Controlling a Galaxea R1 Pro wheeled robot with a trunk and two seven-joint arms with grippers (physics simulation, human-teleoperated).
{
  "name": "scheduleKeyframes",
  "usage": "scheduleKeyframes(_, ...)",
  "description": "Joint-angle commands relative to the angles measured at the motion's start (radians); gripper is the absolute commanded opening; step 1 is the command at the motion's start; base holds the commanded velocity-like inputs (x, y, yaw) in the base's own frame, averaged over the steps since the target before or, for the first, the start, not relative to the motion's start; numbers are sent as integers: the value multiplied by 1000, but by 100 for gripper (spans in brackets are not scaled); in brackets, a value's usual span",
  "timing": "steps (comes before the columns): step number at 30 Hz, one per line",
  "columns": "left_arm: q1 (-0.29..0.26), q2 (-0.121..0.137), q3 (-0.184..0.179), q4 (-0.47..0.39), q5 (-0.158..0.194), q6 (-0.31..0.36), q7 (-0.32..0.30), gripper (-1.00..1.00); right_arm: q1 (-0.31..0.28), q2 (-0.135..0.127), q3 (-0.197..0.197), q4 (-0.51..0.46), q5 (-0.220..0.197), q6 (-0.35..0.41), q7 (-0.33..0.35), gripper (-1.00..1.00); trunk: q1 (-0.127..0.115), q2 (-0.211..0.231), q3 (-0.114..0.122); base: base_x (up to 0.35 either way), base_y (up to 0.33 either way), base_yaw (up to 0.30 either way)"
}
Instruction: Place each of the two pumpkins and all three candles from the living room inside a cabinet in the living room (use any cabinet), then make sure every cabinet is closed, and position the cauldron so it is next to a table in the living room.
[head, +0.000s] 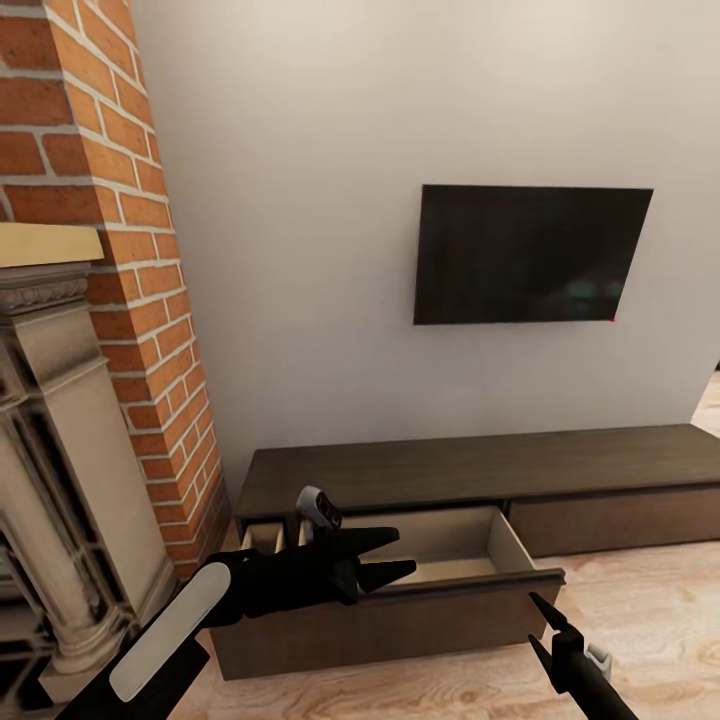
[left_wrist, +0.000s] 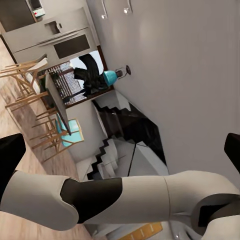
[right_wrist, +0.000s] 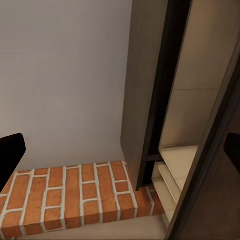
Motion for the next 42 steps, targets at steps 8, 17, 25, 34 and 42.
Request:
scheduleKeyframes(8, -1, 1, -1, 0, -2, 1, -5, 100, -1, 0, 0, 1, -8, -2, 8, 100, -31, 56, 24, 0, 0, 0)
scheduleKeyframes(17, -1, 1, 0, 0, -2, 1, -5, 100, -1, -2, 0, 1, -8, 2, 3, 100, -65, 119, 52, 0, 0, 0)
scheduleKeyframes(25, -1, 1, -1, 0, -2, 1, -5, 100, -1, -1, 0, 1, -8, -3, 11, 100, -96, 175, 77, 0, 0, 0)
scheduleKeyframes(34, -1, -1, -1, 1, -2, -1, -3, 100, -1, -1, 0, -1, -8, -3, 11, 100, -131, 238, 106, 0, 0, 0)
scheduleKeyframes(42, -1, -7, -9, 3, -7, -1, 6, 100, -1, -2, 5, 0, -5, -6, -1, 100, -161, 294, 131, 0, 0, 0)
